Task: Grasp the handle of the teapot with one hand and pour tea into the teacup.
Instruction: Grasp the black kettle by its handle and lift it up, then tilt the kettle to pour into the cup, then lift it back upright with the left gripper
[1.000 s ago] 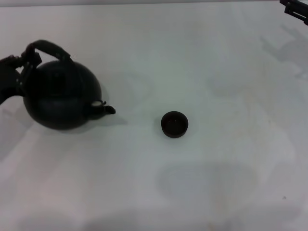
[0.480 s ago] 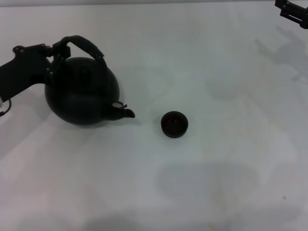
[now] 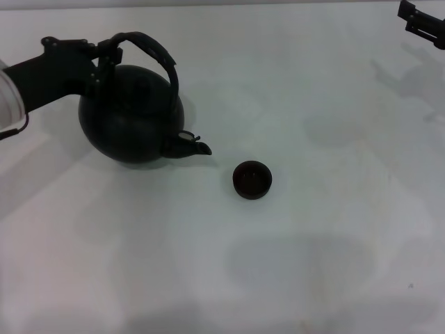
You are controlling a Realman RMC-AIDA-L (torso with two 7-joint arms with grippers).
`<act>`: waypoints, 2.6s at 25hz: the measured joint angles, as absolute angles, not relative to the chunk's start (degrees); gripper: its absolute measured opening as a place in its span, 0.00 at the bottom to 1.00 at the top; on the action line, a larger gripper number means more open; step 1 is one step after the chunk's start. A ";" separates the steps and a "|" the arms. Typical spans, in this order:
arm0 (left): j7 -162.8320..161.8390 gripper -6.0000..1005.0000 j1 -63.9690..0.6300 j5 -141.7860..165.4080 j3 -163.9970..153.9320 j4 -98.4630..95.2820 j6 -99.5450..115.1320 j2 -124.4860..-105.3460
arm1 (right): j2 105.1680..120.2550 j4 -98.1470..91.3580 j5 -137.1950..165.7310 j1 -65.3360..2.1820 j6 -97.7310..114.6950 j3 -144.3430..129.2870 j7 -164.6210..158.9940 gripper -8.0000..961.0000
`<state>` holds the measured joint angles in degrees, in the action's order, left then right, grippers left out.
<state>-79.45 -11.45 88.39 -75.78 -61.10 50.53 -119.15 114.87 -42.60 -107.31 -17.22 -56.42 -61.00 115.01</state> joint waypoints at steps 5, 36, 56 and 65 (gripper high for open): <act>-85.95 0.14 -11.85 94.69 -79.97 -65.32 45.77 -119.12 | 114.87 -42.11 -107.31 -17.22 -57.65 -60.01 115.14 0.88; -118.77 0.13 -14.46 134.24 -91.04 -85.48 46.45 -118.99 | 114.86 -38.69 -111.89 -15.07 -66.01 -54.97 117.61 0.88; -125.11 0.13 -18.76 141.85 -94.53 -86.57 49.51 -118.96 | 114.87 -37.87 -111.88 -14.50 -66.45 -53.47 117.79 0.88; -126.94 0.13 -20.28 145.70 -95.76 -87.03 50.99 -118.97 | 114.87 -37.54 -111.88 -14.72 -66.06 -53.43 117.99 0.88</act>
<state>-126.94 -20.28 145.70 -95.76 -87.03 50.99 -118.97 114.87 -37.54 -111.88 -14.72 -66.06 -53.43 117.99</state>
